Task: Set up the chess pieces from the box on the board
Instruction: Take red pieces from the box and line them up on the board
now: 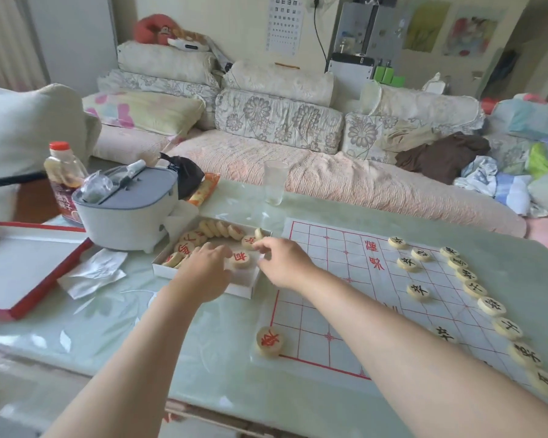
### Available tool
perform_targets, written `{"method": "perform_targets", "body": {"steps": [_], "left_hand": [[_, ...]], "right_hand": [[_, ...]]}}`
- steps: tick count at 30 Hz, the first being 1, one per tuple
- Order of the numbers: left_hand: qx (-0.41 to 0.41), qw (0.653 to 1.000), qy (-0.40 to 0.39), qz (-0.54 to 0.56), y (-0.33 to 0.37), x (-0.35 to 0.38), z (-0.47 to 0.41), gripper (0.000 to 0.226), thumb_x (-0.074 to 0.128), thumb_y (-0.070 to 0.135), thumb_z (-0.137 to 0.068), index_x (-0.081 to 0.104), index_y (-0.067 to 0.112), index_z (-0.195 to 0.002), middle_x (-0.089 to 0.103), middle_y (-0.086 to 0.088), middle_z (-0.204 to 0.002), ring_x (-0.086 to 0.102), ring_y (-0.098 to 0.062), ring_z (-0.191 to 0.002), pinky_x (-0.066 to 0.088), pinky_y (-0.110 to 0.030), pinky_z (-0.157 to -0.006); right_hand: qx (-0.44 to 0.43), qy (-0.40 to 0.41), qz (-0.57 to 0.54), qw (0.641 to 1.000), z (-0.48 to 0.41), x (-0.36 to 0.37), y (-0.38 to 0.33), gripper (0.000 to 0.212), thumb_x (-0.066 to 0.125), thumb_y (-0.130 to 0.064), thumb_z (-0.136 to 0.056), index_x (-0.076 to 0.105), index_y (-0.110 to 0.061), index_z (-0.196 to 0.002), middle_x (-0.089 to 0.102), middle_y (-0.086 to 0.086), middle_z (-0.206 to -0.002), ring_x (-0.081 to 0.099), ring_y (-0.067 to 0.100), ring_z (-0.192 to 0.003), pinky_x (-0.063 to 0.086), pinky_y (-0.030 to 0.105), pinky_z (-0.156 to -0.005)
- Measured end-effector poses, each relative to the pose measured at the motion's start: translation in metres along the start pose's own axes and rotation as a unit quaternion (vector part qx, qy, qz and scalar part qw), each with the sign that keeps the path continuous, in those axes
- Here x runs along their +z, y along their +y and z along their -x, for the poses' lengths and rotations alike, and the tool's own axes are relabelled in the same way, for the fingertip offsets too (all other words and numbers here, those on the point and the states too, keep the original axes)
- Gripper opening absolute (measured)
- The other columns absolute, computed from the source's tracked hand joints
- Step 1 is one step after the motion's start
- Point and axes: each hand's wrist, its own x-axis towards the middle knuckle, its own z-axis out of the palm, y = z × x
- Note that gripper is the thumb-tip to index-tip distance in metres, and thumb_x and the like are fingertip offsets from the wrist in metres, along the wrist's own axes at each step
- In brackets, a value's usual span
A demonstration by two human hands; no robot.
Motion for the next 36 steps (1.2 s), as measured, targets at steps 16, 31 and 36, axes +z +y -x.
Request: {"method": "perform_targets", "body": {"steps": [16, 31, 36], "left_hand": [[-0.008, 0.992, -0.081, -0.099, -0.016, 0.003, -0.019, 0.029, 0.036, 0.021, -0.093, 0.06, 0.024, -0.109, 0.055, -0.002, -0.12, 0.035, -0.028, -0.119, 0.033, -0.033, -0.086], [-0.016, 0.999, -0.027, 0.027, 0.011, -0.007, -0.016, 0.025, 0.047, 0.023, -0.092, 0.056, 0.032, -0.114, 0.062, 0.004, -0.11, 0.055, -0.02, -0.093, 0.046, -0.032, -0.074], [-0.025, 0.979, -0.018, 0.204, 0.035, -0.011, -0.009, 0.019, 0.052, 0.022, -0.094, 0.06, 0.023, -0.112, 0.064, 0.001, -0.101, 0.066, -0.018, -0.077, 0.053, -0.032, -0.06]], "right_hand": [[-0.063, -0.08, 0.237, 0.966, -0.057, 0.039, -0.014, 0.047, 0.055, -0.045, -0.097, 0.049, -0.029, -0.141, 0.047, 0.004, -0.142, 0.045, 0.028, -0.132, 0.046, 0.04, -0.098], [-0.016, 0.03, 0.066, 0.997, -0.008, -0.05, 0.032, 0.033, 0.071, -0.034, -0.085, 0.054, -0.028, -0.113, 0.058, -0.01, -0.117, 0.057, 0.014, -0.106, 0.045, 0.032, -0.09], [-0.009, -0.015, 0.035, 0.999, 0.029, -0.039, 0.041, 0.027, 0.068, -0.056, -0.082, 0.062, -0.034, -0.097, 0.064, -0.017, -0.105, 0.06, 0.006, -0.097, 0.05, 0.031, -0.088]]}}
